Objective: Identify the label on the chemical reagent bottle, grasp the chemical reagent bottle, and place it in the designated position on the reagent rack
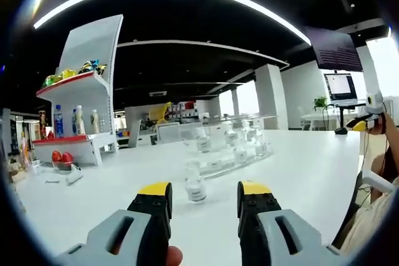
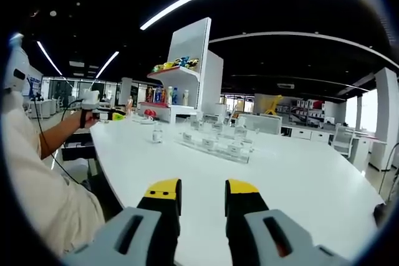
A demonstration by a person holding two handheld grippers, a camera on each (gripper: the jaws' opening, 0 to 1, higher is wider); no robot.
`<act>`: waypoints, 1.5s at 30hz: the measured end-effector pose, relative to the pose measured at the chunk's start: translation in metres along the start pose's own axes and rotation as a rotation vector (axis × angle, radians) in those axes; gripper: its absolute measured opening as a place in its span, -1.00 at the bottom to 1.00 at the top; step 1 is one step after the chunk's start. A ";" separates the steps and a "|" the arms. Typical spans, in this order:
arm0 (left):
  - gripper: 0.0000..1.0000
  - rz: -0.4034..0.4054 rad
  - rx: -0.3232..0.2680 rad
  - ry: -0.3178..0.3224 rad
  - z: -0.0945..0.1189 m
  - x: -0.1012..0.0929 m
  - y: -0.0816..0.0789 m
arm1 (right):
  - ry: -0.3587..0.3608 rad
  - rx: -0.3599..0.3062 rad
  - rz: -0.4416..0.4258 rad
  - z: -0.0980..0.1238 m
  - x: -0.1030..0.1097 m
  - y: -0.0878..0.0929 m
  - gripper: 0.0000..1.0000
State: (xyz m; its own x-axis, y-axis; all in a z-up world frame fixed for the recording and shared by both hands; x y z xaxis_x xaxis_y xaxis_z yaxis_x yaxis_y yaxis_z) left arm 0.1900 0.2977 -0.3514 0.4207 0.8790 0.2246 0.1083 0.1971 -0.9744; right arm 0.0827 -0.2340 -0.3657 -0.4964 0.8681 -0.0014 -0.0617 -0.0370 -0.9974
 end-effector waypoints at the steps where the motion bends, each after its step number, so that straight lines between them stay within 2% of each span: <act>1: -0.14 0.000 0.001 0.000 0.000 -0.001 0.000 | -0.003 0.000 0.000 0.000 0.000 0.000 -0.45; 10: -0.14 0.003 -0.002 -0.001 -0.004 -0.003 -0.001 | -0.014 0.006 0.008 -0.003 0.003 -0.002 -0.45; 24: -0.14 -0.006 -0.018 0.025 -0.016 -0.018 -0.009 | 0.009 -0.012 -0.004 0.007 -0.005 -0.002 -0.45; 32: -0.14 -0.019 -0.012 0.030 -0.018 -0.020 -0.008 | 0.010 -0.016 0.002 0.008 -0.003 -0.004 -0.45; 39: -0.14 -0.001 0.006 -0.002 -0.028 -0.011 -0.001 | 0.004 -0.004 0.005 0.005 -0.002 -0.003 -0.45; 45: -0.14 0.017 0.035 -0.008 -0.037 -0.012 0.014 | -0.001 0.001 0.004 0.002 -0.002 -0.002 -0.45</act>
State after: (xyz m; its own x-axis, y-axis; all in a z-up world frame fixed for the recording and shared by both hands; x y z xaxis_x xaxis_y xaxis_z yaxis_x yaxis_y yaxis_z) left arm 0.2200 0.2734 -0.3677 0.4146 0.8859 0.2081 0.0698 0.1971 -0.9779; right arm 0.0823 -0.2362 -0.3634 -0.4975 0.8675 -0.0058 -0.0605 -0.0414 -0.9973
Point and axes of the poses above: the point that each gripper's makers call its tool centre point, and the gripper's own axes: z roughly backward along the fingers, x roughly to its left, y roughly out of its underside, the point moved 9 cm from there along z, roughly backward along the fingers, and after that the axes turned 7 degrees about -z, right-handed, at the moved point
